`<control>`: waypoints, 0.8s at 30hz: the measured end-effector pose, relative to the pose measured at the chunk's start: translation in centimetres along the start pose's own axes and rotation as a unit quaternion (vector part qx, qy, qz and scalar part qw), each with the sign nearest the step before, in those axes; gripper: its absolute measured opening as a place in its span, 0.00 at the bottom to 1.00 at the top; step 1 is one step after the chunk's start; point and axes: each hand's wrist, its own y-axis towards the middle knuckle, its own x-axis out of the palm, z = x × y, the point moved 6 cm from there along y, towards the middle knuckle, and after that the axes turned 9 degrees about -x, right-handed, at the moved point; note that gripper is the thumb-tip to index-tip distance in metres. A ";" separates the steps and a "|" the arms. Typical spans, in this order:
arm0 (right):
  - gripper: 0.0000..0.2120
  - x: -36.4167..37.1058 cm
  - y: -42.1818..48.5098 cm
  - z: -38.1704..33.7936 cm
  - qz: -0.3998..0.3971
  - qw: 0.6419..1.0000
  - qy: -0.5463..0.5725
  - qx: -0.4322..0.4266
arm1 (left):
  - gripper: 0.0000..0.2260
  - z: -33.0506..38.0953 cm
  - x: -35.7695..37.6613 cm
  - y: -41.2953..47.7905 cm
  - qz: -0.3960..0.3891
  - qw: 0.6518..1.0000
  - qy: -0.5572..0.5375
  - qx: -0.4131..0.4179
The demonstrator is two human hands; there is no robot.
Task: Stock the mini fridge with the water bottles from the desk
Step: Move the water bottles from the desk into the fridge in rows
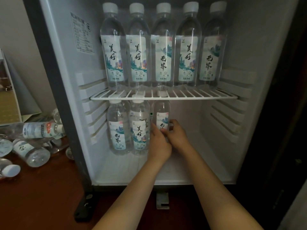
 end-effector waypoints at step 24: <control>0.28 1.1 -1.4 0.6 -0.048 0.997 0.043 0.044 | 0.32 -0.3 -3.3 -6.5 -0.086 0.995 0.035 0.044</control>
